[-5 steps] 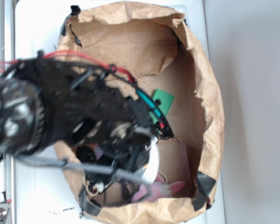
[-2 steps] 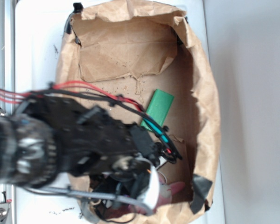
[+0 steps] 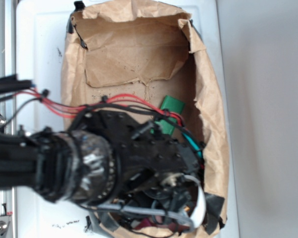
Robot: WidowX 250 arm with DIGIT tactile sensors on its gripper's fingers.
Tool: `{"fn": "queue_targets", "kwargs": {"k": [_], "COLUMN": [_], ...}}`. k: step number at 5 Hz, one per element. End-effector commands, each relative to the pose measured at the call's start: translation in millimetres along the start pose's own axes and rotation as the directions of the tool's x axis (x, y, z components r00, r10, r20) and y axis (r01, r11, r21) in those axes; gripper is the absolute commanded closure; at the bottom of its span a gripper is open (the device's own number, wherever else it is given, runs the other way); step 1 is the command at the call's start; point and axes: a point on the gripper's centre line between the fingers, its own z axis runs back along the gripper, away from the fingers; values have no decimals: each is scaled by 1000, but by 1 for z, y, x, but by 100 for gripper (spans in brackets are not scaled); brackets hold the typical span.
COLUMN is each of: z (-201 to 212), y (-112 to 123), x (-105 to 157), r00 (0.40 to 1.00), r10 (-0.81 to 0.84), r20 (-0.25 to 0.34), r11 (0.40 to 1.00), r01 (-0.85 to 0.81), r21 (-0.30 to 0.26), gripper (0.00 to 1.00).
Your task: Grab the rock.
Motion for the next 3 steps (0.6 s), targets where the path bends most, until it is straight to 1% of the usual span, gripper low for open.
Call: {"fn": "queue_targets", "kwargs": {"k": [1,2,3], "z": [15,35,59], "y": [-7,-8,-10], "x": [2,-2,-10], "r00": [1000,1000,998], "r10": [-5,19,59], "r20": [-2,10,7], "r11": [1000,997,988], "r01": [5,-20,-60], "r21": [26,78,144], "gripper": [100,100,100]}}
